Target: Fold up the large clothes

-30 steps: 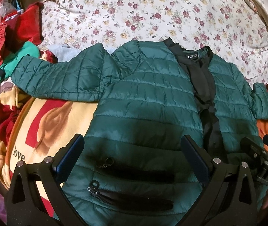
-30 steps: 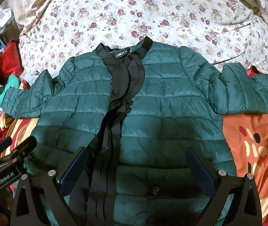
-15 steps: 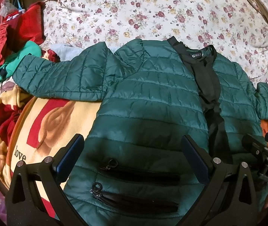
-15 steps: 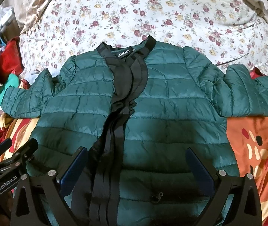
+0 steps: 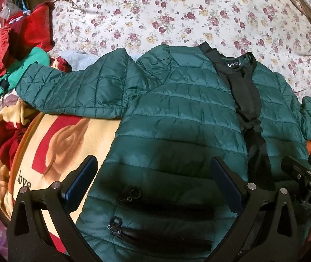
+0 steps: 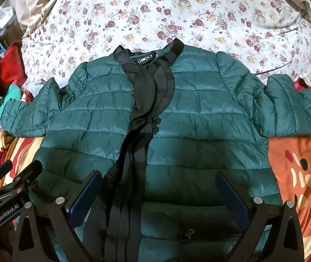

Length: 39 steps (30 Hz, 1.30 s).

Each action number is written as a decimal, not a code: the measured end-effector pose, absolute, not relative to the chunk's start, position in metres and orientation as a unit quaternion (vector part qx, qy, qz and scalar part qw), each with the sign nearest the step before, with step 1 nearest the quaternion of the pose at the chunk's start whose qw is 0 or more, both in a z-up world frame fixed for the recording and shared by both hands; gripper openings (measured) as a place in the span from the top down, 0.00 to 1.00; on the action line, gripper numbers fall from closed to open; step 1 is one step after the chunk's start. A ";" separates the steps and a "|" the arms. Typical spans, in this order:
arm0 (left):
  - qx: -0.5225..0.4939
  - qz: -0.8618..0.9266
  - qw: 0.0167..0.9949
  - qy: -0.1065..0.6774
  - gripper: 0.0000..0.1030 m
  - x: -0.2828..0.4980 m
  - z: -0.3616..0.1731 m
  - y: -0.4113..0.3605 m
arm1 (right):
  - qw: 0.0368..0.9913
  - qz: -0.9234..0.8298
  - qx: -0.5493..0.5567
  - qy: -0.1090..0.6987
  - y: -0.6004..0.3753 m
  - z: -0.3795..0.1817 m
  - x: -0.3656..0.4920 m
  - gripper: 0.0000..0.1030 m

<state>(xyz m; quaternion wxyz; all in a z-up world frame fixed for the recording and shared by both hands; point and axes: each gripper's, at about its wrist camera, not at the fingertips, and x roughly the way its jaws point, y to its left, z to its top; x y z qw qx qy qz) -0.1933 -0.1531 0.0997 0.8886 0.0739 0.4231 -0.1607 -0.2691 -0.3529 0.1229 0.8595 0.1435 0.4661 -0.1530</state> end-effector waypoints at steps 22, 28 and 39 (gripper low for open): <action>0.081 -0.151 0.888 0.426 0.01 -0.175 0.093 -0.157 | 0.863 -0.144 0.134 0.466 -0.350 0.122 -0.245 0.00; 0.078 -0.146 0.890 0.424 0.01 -0.169 0.094 -0.157 | 0.862 -0.143 0.140 0.465 -0.352 0.121 -0.241 0.00; 0.079 -0.136 0.897 0.414 0.01 -0.157 0.102 -0.154 | 0.865 -0.131 0.146 0.461 -0.354 0.124 -0.229 0.00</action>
